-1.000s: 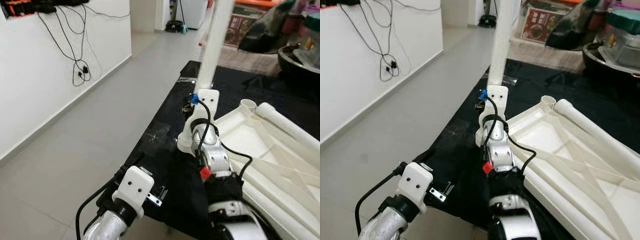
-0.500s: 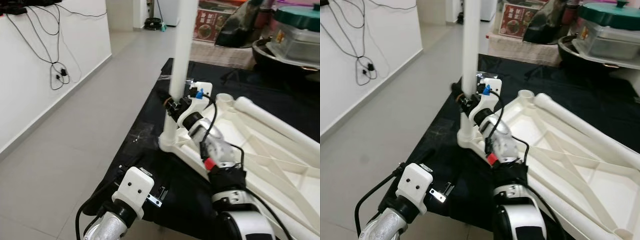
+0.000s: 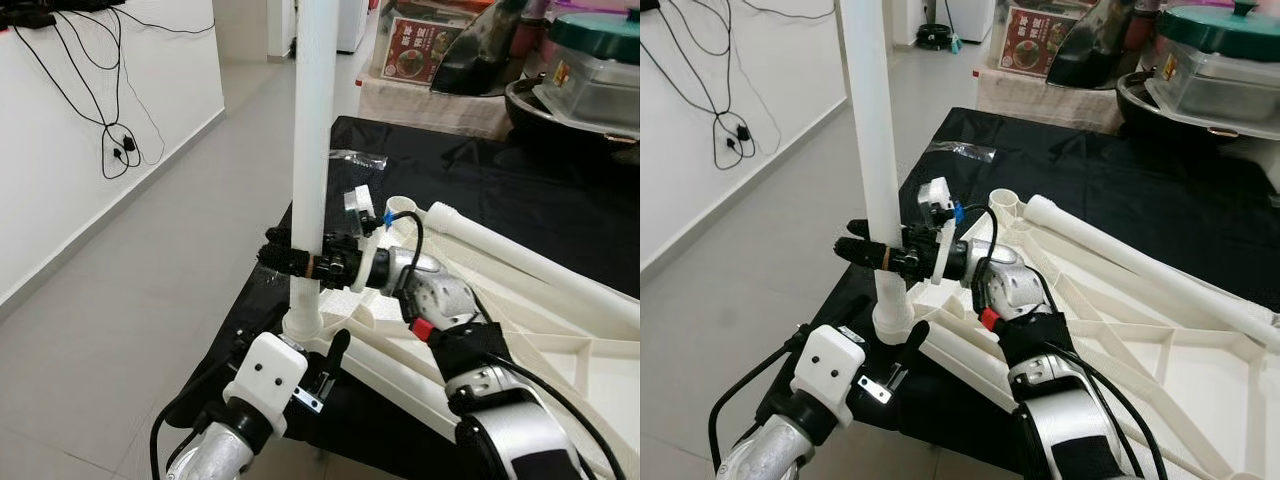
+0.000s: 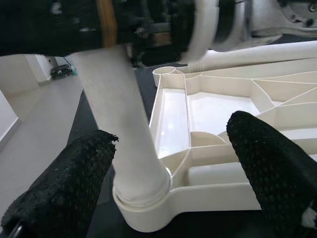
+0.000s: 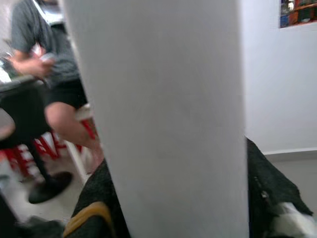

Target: Building children table

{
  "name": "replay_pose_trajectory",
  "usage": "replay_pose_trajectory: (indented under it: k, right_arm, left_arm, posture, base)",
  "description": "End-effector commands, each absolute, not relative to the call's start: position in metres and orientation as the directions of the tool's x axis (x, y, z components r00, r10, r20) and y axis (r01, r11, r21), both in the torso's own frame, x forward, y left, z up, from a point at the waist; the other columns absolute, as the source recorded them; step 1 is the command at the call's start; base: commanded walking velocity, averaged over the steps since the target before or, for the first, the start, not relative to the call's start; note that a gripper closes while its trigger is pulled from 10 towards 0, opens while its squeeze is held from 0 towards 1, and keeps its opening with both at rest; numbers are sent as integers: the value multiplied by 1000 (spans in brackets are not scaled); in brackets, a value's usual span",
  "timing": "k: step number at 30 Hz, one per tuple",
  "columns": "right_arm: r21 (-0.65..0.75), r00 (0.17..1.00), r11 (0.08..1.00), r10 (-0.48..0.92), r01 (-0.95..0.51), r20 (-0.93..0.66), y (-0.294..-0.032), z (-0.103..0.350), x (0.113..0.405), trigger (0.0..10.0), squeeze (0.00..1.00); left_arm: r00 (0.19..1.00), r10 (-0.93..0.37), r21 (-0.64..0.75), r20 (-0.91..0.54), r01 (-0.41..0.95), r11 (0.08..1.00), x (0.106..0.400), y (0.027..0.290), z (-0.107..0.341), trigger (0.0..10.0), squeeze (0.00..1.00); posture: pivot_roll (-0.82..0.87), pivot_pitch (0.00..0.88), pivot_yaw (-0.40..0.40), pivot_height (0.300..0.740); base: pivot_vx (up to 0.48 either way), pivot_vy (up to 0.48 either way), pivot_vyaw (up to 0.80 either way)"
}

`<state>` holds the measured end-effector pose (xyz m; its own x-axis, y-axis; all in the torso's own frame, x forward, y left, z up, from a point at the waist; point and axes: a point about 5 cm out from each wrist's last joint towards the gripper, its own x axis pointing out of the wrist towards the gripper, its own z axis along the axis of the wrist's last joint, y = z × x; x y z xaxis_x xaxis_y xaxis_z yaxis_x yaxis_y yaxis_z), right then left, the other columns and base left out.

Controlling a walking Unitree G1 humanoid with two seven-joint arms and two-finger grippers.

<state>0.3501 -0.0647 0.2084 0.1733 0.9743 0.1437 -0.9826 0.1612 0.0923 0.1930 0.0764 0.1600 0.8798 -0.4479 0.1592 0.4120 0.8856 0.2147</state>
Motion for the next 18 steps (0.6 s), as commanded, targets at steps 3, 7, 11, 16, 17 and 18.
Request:
replay_pose_trajectory:
  k: [3, 7, 11, 16, 17, 18]
  right_arm:
    - [147, 237, 211, 953, -966, 187, -60, 212, 354, 0, 0]
    - [104, 498, 488, 855, -867, 143, -64, 212, 367, 0, 0]
    - [84, 680, 675, 727, -733, 99, -68, 207, 376, 0, 0]
    - [47, 962, 961, 274, -274, -1, -92, 192, 385, 0, 0]
    - [34, 986, 986, 164, -163, -11, -99, 189, 384, 0, 0]
    - [34, 986, 986, 164, -163, -11, -99, 189, 384, 0, 0]
  left_arm:
    - [883, -447, 219, 144, 412, 884, 193, 76, 157, 10000, 0]
    - [883, -447, 217, 143, 412, 885, 192, 76, 157, 10000, 0]
    - [883, -448, 217, 142, 413, 884, 192, 76, 156, 10000, 0]
    - [882, -450, 219, 140, 416, 883, 193, 76, 156, 10000, 0]
    - [882, -451, 219, 140, 416, 882, 193, 76, 156, 10000, 0]
    - [882, -451, 219, 140, 416, 882, 193, 76, 156, 10000, 0]
  posture:
    - [140, 63, -83, 740]
    - [137, 63, -80, 740]
    - [133, 65, -81, 740]
    - [129, 68, -78, 740]
    - [129, 68, -78, 740]
    - [129, 68, -78, 740]
  base:
    - [0, 0, 0]
    - [0, 0, 0]
    - [0, 0, 0]
    - [0, 0, 0]
    - [0, 0, 0]
    - [0, 0, 0]
